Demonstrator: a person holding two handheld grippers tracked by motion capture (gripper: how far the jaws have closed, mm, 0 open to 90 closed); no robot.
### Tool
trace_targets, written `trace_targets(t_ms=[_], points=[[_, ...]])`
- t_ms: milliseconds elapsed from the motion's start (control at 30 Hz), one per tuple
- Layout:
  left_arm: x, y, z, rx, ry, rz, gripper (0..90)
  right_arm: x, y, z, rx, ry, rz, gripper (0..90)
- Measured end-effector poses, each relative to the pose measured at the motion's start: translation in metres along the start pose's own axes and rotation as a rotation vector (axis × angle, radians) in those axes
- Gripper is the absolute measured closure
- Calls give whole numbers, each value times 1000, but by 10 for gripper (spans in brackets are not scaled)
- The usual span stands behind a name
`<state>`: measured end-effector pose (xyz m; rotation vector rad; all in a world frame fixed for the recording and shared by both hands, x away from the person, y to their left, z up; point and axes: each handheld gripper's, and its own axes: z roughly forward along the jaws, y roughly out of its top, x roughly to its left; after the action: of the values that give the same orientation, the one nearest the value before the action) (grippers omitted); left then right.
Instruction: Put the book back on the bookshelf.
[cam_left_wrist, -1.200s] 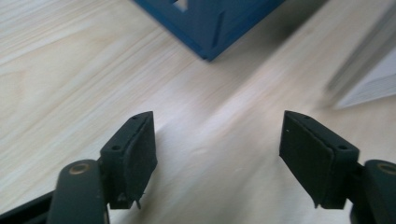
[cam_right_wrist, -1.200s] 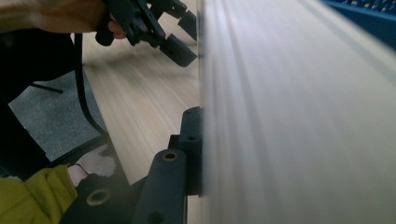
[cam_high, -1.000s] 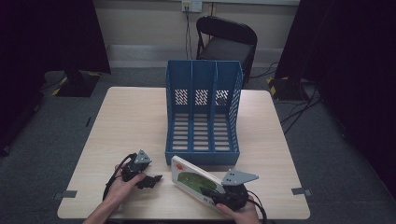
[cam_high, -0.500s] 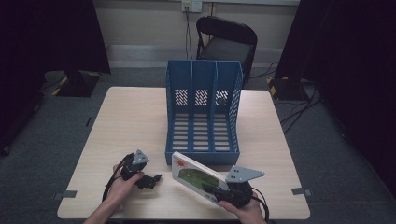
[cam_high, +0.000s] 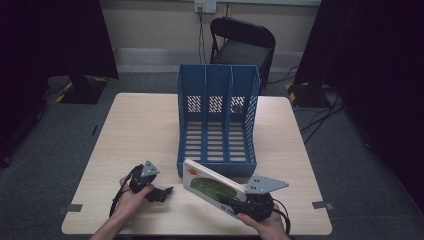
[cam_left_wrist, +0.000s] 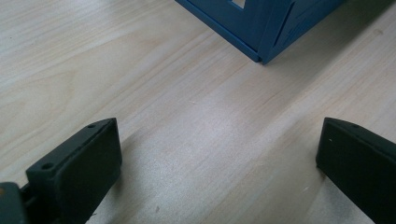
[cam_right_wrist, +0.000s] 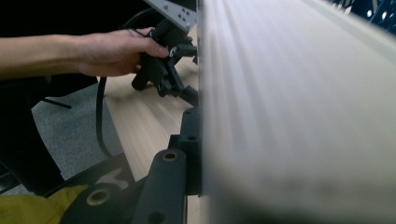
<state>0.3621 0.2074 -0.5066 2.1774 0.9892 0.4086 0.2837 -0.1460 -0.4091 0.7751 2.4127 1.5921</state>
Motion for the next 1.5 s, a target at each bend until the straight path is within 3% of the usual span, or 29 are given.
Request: trace_targets(t_ms=[367, 500, 733, 767, 933, 1100, 1400, 1500], points=[[0, 0, 0, -1, 0, -3, 0, -6, 15, -13, -37, -56, 5, 765], [0, 0, 0, -1, 1, -2, 0, -11, 23, -24, -38, -110, 11, 765], [0, 0, 0, -1, 2, -1, 0, -17, 29, -37, -71, -155, 19, 765], [0, 0, 0, 0, 1, -1, 0, -18, 29, -38, -78, -180, 11, 765], [0, 0, 0, -1, 2, -1, 0, -21, 29, -40, -70, -217, 8, 765], [0, 0, 0, -1, 2, -1, 0, -32, 32, -49, -81, -301, 43, 765], [0, 0, 0, 0, 2, -1, 0, -43, 41, -63, -121, -364, 58, 765], [0, 0, 0, -1, 2, -1, 0, -49, 45, -65, -129, -412, 70, 765]])
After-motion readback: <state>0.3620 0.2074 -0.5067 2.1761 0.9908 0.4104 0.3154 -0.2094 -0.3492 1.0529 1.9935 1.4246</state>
